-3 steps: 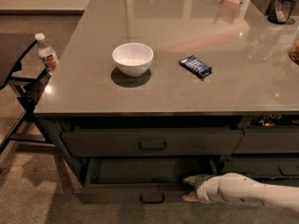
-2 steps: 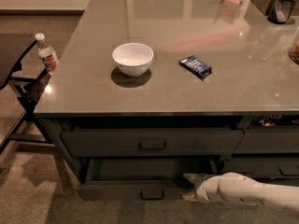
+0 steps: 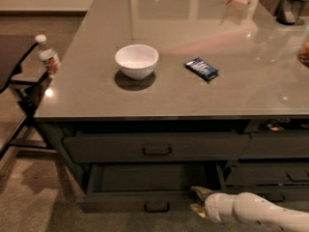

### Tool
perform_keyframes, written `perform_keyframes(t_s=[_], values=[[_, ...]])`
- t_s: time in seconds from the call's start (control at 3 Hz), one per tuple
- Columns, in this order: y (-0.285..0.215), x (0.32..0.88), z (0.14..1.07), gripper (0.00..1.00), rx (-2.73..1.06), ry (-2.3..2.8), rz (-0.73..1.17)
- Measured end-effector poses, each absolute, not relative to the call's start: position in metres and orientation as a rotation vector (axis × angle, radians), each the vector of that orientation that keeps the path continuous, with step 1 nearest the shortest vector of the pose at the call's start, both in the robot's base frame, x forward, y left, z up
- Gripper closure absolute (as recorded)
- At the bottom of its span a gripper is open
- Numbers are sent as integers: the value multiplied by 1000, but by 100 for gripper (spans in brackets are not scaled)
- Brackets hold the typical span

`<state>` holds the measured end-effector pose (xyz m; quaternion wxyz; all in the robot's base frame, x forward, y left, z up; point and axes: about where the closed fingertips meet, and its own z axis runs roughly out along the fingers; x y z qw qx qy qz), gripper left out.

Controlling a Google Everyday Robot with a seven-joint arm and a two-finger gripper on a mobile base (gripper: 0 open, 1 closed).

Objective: Open middle drawer

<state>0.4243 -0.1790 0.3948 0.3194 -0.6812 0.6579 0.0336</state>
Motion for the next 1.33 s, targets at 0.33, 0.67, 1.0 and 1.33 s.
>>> perform_keyframes(t_s=[0.33,0.67,1.0,1.33], values=[[-179,424,403,100,-1791,1730,88],[-179,424,405,100,-1791,1730,88],[-179,411,402,100,-1781,1733,94],[-179,410,405,98,-1781,1733,94]])
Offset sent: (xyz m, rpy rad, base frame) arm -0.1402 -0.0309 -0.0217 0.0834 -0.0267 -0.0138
